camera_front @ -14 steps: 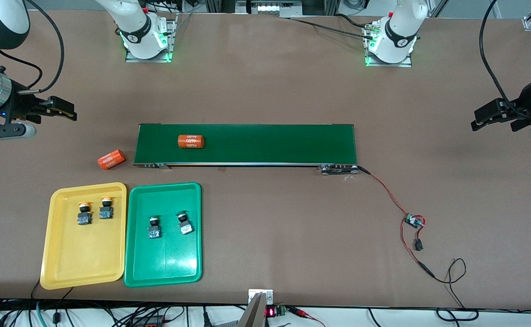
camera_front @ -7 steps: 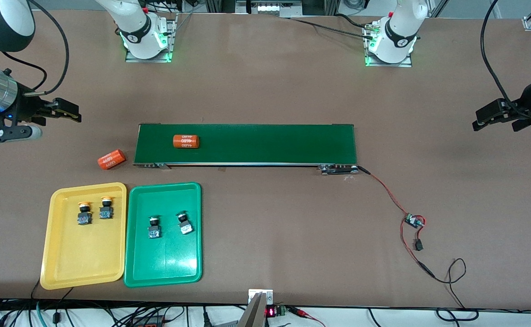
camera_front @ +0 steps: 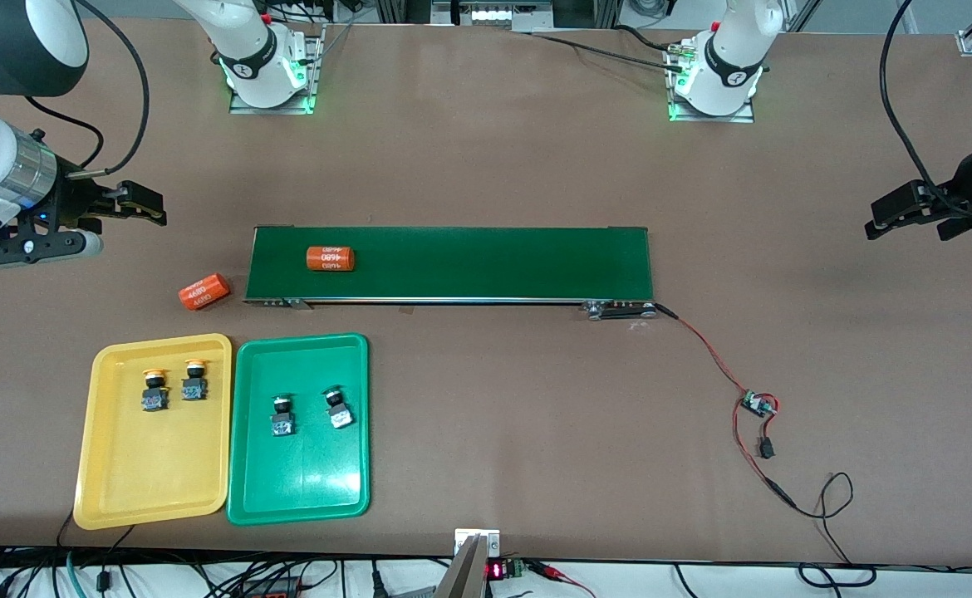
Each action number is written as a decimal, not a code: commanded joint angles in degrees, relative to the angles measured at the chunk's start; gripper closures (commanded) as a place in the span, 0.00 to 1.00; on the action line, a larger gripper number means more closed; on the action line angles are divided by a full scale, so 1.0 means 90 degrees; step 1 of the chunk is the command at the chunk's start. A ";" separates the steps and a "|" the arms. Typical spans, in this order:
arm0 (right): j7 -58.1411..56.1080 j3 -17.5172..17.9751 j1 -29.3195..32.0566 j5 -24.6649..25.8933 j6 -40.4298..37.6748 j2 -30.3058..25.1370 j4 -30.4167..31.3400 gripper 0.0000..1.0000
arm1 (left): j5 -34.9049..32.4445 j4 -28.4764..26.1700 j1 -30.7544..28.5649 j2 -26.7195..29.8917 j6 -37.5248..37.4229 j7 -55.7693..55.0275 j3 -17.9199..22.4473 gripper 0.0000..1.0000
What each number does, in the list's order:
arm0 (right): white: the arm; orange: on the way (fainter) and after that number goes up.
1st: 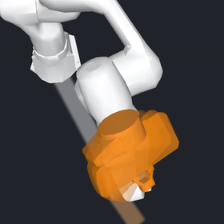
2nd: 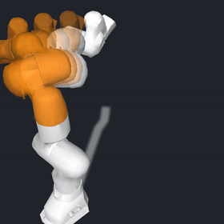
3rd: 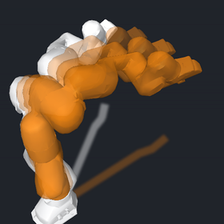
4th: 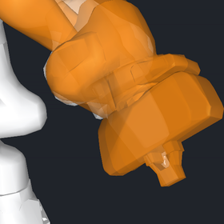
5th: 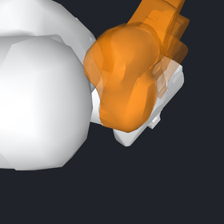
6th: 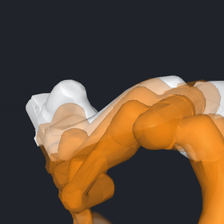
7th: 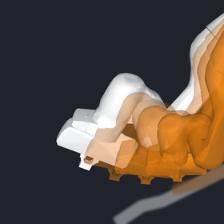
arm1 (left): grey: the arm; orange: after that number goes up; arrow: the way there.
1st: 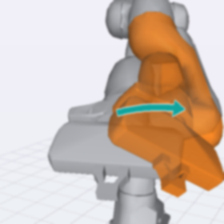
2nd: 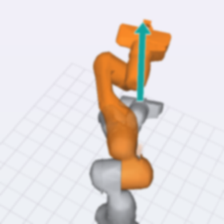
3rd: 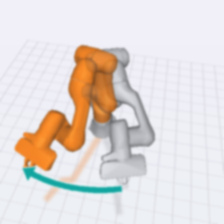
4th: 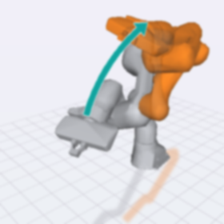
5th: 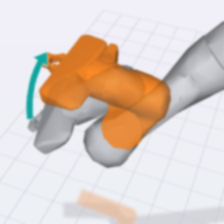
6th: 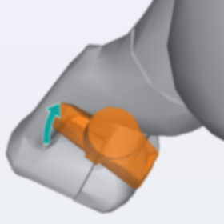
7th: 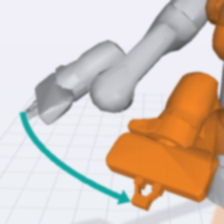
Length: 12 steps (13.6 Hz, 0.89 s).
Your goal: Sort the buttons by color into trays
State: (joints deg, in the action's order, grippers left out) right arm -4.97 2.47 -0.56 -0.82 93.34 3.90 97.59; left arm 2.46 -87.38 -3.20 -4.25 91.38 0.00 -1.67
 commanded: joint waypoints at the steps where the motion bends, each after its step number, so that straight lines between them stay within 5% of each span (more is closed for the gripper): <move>1: 0.0054 0.0009 0.0013 -0.0075 0.0029 -0.0033 0.0007 0.00 | -0.0107 -0.0154 -0.0025 0.0150 0.0022 0.0000 -0.0020 0.00; 12: 0.0054 0.0009 0.0023 -0.0065 0.0019 -0.0033 0.0007 0.00 | -0.0098 -0.0154 -0.0025 0.0189 0.0022 -0.0019 -0.0069 0.00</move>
State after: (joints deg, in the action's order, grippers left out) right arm -4.96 2.46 -0.55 -0.82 93.36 3.90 97.59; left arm 2.46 -87.38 -3.23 -4.17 91.38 0.00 -1.79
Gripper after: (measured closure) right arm 0.000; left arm 0.000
